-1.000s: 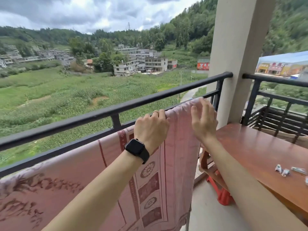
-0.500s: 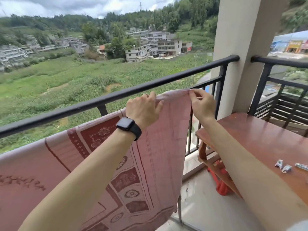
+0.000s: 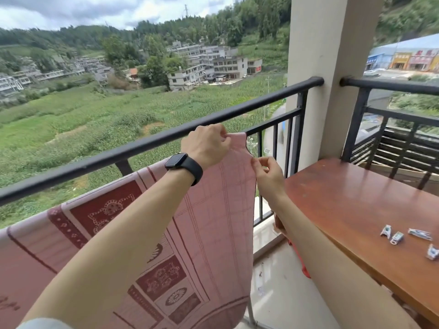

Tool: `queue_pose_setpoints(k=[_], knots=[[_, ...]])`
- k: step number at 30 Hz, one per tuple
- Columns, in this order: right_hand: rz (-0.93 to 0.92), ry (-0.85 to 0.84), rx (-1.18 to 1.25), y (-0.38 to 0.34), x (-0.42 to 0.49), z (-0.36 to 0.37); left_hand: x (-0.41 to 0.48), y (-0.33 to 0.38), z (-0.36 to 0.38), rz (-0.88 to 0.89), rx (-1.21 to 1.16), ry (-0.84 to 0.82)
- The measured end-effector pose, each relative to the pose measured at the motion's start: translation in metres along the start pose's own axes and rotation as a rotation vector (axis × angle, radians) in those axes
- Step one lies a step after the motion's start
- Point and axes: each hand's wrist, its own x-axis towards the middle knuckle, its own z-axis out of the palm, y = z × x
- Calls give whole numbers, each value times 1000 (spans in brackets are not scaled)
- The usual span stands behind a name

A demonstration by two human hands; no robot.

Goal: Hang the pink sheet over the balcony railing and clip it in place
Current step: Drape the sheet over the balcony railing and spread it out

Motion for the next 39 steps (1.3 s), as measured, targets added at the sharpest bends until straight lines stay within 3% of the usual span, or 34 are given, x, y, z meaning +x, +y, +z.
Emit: queue_pose_setpoints(k=[3, 7, 9, 14, 20, 26, 30, 33, 39], knots=[[-38, -85, -20, -10, 9, 6, 8, 9, 4, -17, -8, 34], [165, -464, 128, 10, 10, 0, 8, 14, 11, 44, 66, 57], [189, -568, 106, 28, 9, -3, 8, 12, 14, 85, 103, 55], [130, -392, 156, 48, 13, -4, 20, 12, 17, 113, 95, 95], [126, -366, 115, 55, 24, -2, 19, 19, 17, 137, 99, 54], [116, -680, 93, 58, 34, -7, 21, 12, 12, 83, 94, 33], [65, -827, -142, 75, 35, -9, 18, 24, 14, 67, 67, 4], [-13, -770, -285, 89, 42, -17, 13, 32, 17, 51, 117, 59], [-79, -593, -268, 113, 52, -32, 1, 40, 18, 33, 113, 113]])
